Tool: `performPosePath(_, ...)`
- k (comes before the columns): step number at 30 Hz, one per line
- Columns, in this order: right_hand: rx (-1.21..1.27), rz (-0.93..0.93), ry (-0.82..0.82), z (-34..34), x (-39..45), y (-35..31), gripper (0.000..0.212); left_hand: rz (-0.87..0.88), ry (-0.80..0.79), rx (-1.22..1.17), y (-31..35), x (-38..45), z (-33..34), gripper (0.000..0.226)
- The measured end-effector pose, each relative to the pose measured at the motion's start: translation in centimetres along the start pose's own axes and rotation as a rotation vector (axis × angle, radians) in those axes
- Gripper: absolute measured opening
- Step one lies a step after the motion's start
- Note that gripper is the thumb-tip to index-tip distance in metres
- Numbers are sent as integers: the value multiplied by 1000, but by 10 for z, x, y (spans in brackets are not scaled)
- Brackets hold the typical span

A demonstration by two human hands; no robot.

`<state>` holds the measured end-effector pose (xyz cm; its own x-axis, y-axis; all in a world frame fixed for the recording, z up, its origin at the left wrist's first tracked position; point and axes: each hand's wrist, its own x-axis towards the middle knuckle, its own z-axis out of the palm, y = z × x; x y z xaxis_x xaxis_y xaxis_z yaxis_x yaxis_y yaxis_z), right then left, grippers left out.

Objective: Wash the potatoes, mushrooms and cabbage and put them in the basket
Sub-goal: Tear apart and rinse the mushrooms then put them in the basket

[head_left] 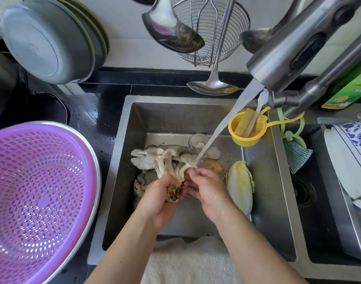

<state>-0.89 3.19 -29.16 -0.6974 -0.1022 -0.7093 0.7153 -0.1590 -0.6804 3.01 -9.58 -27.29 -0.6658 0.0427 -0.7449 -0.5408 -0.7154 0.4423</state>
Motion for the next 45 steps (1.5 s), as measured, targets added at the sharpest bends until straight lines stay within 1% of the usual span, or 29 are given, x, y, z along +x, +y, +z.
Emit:
performPosePath(2, -18, 45, -22, -2, -1, -4, 15, -10, 1, -27, 0, 0, 0, 32)
performPosePath(4, -265, 64, 39, -7, 0, -6, 18, -17, 9, -78, 0, 0, 1, 30)
performPosePath(5, -407, 58, 70, -9, -1, -5, 26, -20, 14, -101, 0, 0, 1, 29)
performPosePath(6, -471, 61, 104, -12, 0, -2, 34, -19, 18, -114, 0, 0, 2, 29)
performPosePath(7, -426, 67, 108, -14, 0, 0, 36, -12, 25, -110, 0, 1, 2, 29)
performPosePath(8, -305, 81, 78, -15, -1, 1, 31, 1, 29, -86, 0, 1, 2, 29)
performPosePath(10, -21, 132, -36, -8, -4, -3, 22, 39, 23, 14, 0, 2, 6, 32)
performPosePath(11, 41, 127, -68, -2, -6, -8, 24, 59, 12, 69, -1, 2, 9, 34)
performPosePath(14, 76, 69, 48, 11, -1, -12, 20, 109, 10, 154, -5, 1, 18, 37)
performPosePath(15, 114, 71, 95, 13, 0, -13, 16, 123, 24, 146, -6, 1, 20, 37)
performPosePath(17, 199, 99, 102, 11, 2, -11, 12, 120, 48, 62, -7, 1, 23, 36)
performPosePath(21, 368, 132, -34, 2, -6, -10, 21, 58, 24, -190, -4, 1, 22, 31)
performPosePath(23, 396, 148, -70, -6, -7, -13, 18, 59, 17, -205, -3, 0, 19, 29)
performPosePath(25, 448, 148, -59, -19, -2, -18, 15, 85, 67, -181, -3, 0, 13, 27)
performPosePath(26, 422, 145, -34, -26, 4, -20, 14, 93, 99, -168, -2, 1, 9, 26)
performPosePath(27, 312, 138, 2, -32, 11, -22, 15, 94, 118, -155, -1, 0, 6, 25)
performPosePath(30, -285, 66, 159, -45, 38, -27, 17, 61, 102, -131, 5, -3, 1, 25)
performPosePath(31, -433, 25, 205, -47, 49, -30, 20, 49, 92, -126, 6, -5, 1, 26)
performPosePath(32, -521, -12, 234, -50, 62, -33, 21, 41, 84, -119, 8, -6, 1, 26)
performPosePath(34, -566, -41, 246, -55, 88, -39, 14, 31, 60, -115, 10, -7, 2, 27)
performPosePath(35, -597, -39, 263, -58, 101, -38, 20, 28, 47, -115, 10, -7, 2, 28)
performPosePath(37, -772, -39, 327, -57, 100, -41, 41, 27, 17, -101, 11, -8, -1, 31)
performPosePath(38, -811, -69, 347, -52, 88, -44, 36, 26, 4, -82, 11, -8, -2, 33)
performPosePath(39, -813, -99, 335, -46, 73, -43, 25, 27, -5, -60, 10, -8, -4, 33)
performPosePath(40, -732, -108, 260, -37, 54, -42, 12, 31, -11, -42, 9, -8, -5, 33)
performPosePath(41, -604, -85, 137, -30, 39, -38, 7, 37, -16, -25, 8, -7, -5, 32)
performPosePath(43, -305, 17, -122, -11, 9, -34, 11, 53, -43, 16, 6, -7, 0, 34)
performPosePath(44, -207, 29, -179, -5, 4, -28, 18, 58, -66, 44, 4, -7, 3, 36)
performPosePath(45, -154, 27, -174, 0, 2, -23, 24, 58, -86, 78, 3, -8, 6, 37)
